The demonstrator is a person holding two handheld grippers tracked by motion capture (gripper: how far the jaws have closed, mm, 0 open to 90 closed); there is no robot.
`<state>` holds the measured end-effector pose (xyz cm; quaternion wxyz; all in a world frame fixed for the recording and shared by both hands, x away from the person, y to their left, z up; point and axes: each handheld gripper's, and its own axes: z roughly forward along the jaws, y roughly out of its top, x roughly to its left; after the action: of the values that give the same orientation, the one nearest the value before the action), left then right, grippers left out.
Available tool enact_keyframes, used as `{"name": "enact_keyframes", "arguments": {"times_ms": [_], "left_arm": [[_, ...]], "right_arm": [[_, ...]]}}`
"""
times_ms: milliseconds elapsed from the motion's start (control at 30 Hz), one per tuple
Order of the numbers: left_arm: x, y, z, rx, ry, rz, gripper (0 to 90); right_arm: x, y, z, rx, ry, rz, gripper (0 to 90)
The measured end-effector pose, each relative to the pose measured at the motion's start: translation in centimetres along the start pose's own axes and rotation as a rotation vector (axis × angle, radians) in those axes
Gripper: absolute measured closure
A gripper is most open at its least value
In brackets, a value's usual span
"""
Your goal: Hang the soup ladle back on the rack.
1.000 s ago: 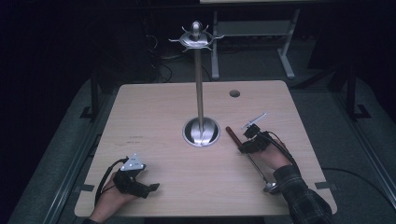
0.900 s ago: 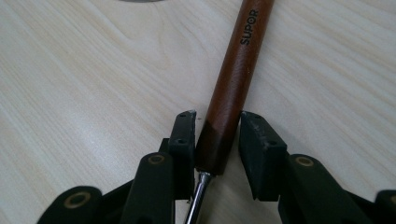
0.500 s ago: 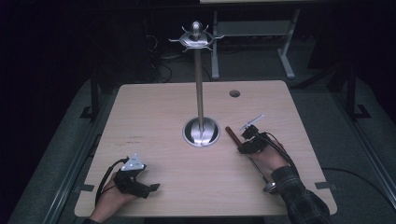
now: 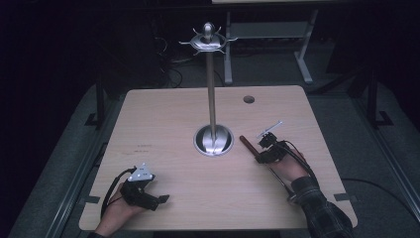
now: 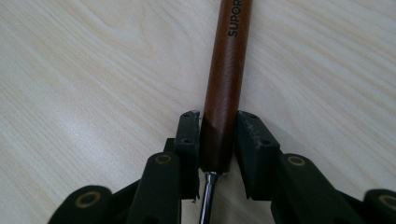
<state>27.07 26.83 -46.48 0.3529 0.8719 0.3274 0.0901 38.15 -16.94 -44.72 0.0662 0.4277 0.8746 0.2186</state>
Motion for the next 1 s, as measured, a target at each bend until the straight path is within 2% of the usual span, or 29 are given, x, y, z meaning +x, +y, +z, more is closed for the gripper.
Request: {"name": "enact_keyframes", "arguments": {"times_ms": [133,167,200,233,400,467,767,1000], "left_arm": [[0.0,0.0,0.0,0.0,-0.001,-0.001,5.0],[0.0,0.0,0.0,0.0,0.0,-0.001,5.0],[0.0,0.0,0.0,0.0,0.0,0.0,5.0],[0.0,0.0,0.0,0.0,0.0,-0.001,5.0],[0.0,0.0,0.0,0.0,0.0,0.0,5.0],[0.0,0.0,0.0,0.0,0.0,0.001,5.0],[0.0,0.1,0.0,0.002,-0.001,0.0,5.0],[0.0,0.0,0.0,0.001,-0.001,-0.001,5.0]], "right_arm": [[-0.1,-0.1,-0.1,-0.001,0.013,0.019,73.8],[-0.1,-0.1,0.0,-0.007,0.01,0.01,73.9],[0.0,-0.1,-0.1,-0.005,-0.014,-0.008,73.9],[-0.1,-0.1,-0.2,-0.009,-0.02,-0.003,73.9],[-0.4,-0.2,-0.7,-0.03,-0.006,0.02,74.0],[-0.5,-0.2,-1.1,-0.055,0.001,0.027,74.0],[-0.9,-0.5,-4.6,-0.25,0.037,0.064,74.0],[-1.0,-0.8,-6.4,-0.374,0.055,0.072,74.0]]}}
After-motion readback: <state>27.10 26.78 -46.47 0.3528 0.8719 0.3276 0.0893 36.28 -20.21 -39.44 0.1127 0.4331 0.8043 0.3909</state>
